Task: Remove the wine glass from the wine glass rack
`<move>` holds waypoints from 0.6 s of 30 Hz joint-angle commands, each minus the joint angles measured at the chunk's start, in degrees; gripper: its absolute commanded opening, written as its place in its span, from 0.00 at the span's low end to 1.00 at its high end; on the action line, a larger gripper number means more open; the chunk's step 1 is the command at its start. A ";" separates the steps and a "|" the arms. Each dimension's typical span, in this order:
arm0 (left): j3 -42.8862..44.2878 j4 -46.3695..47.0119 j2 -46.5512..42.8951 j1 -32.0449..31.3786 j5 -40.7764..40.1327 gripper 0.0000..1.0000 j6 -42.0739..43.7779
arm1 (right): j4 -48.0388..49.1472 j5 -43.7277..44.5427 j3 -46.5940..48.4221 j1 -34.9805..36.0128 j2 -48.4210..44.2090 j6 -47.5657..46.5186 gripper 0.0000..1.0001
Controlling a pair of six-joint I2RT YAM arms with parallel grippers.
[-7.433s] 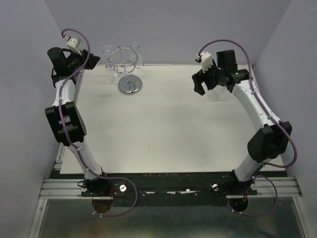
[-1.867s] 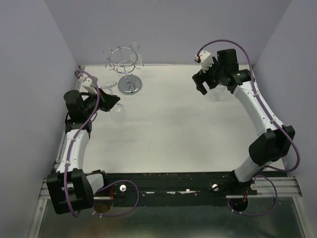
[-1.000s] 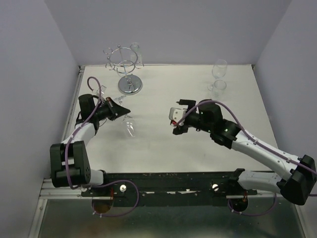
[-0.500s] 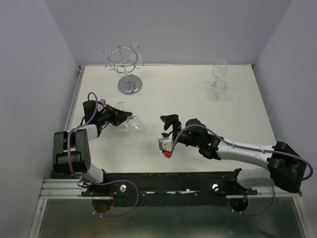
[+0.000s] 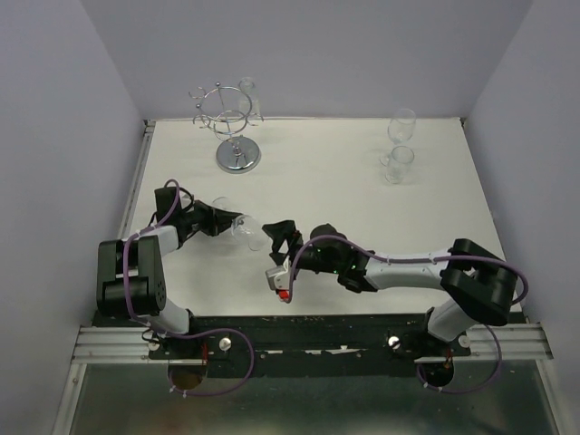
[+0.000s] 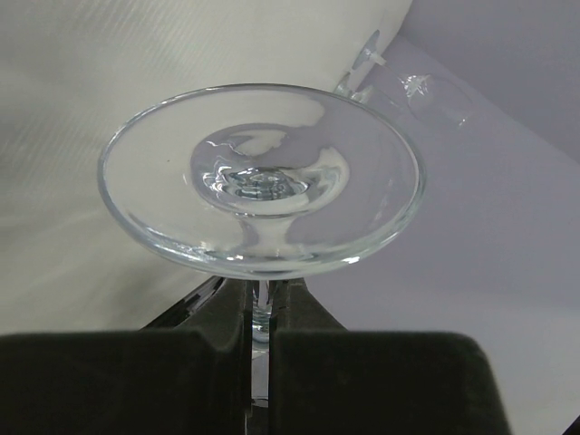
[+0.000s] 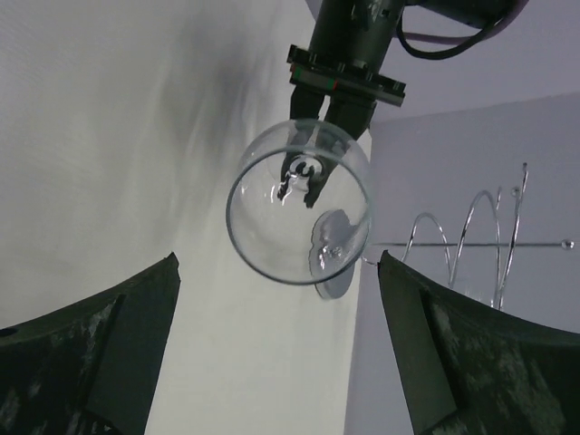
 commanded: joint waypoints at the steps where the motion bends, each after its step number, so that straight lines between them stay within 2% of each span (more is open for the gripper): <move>1: 0.75 -3.78 -1.15 -0.19 -0.31 0.00 -1.08 | 6.33 2.53 4.06 1.98 3.33 -0.18 0.96; 18: 0.66 -9.32 -3.35 -0.37 -2.33 0.00 -0.55 | -0.52 4.55 9.60 2.60 8.08 -0.53 0.92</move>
